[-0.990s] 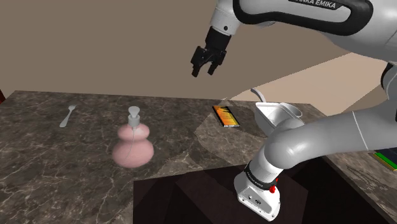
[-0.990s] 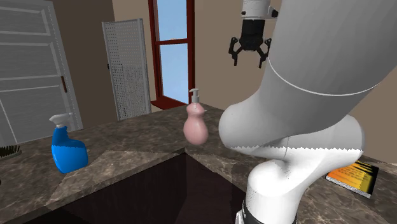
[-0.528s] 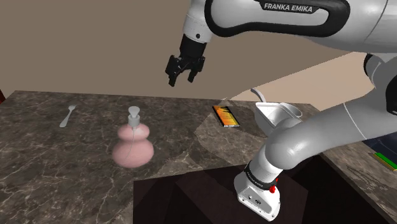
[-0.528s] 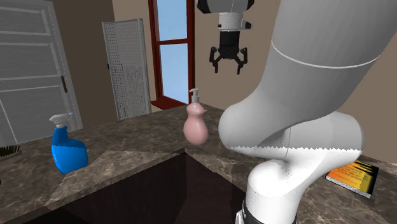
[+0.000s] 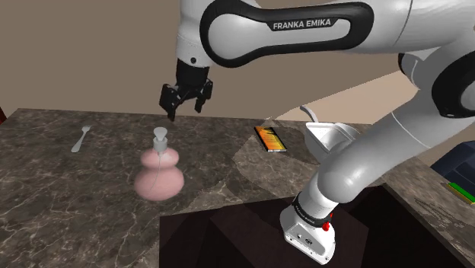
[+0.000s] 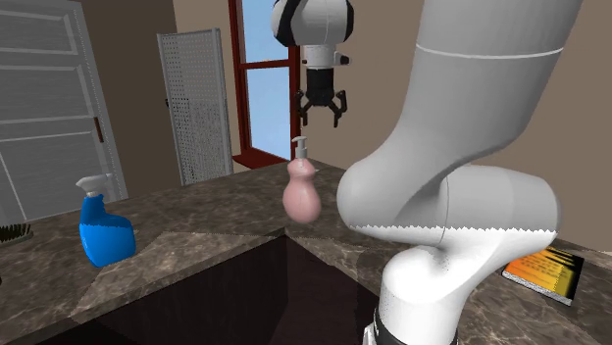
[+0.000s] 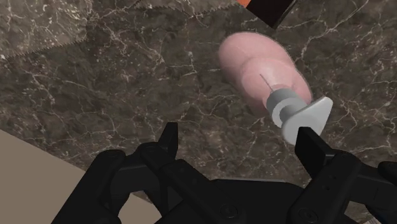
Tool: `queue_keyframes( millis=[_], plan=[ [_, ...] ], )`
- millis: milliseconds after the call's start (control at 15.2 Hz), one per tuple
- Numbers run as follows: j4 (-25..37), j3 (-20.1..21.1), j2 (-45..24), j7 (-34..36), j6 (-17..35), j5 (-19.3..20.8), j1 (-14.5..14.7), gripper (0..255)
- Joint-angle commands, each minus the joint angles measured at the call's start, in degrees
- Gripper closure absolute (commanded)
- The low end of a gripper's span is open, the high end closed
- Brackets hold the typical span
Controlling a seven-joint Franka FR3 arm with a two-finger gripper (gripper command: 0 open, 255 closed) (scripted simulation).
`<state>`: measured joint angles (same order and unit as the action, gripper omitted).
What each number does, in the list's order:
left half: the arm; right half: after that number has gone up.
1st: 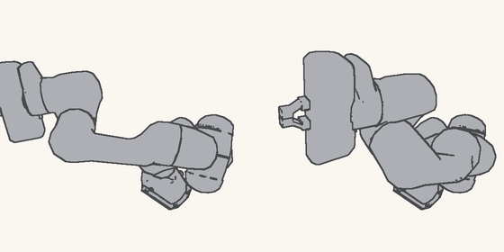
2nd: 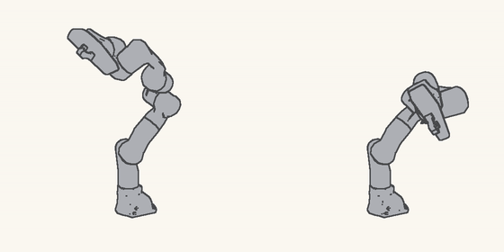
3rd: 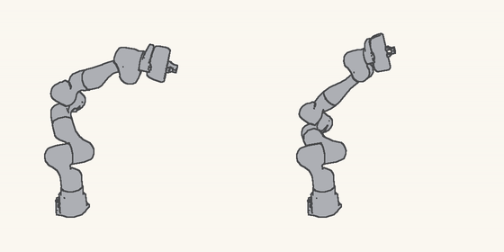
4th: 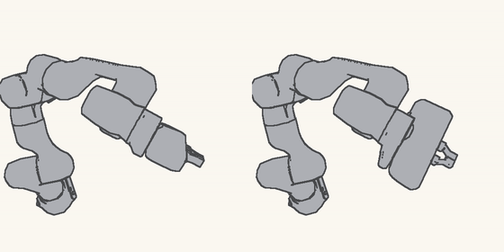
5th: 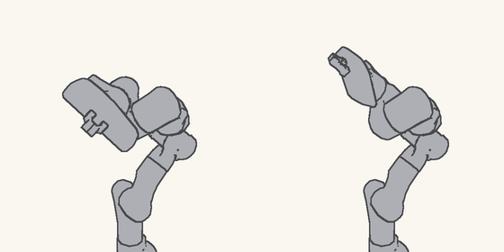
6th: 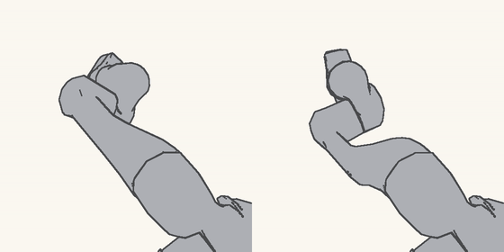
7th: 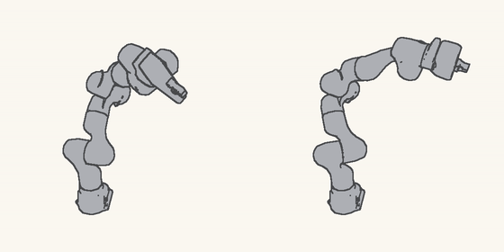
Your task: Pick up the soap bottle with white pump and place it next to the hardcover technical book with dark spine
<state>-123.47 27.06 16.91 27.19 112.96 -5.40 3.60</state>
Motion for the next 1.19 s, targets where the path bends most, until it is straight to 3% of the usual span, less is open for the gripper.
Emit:
queue_keyframes(
  millis=[0, 264, 726, 1122],
  plan=[
    [2.28, 2.58, -3.98, 3.2, 1.15, 1.8, 0.26, 0],
    [6.96, 6.39, -11.77, 8.93, 2.49, 6.47, 0.98, 0],
    [3.53, 6.58, -13.91, 9.96, 7.69, 7.89, 1.0, 0],
    [3.27, 6.6, -14.12, 10.06, 8.11, 8.04, 1.0, 0]
  ],
)
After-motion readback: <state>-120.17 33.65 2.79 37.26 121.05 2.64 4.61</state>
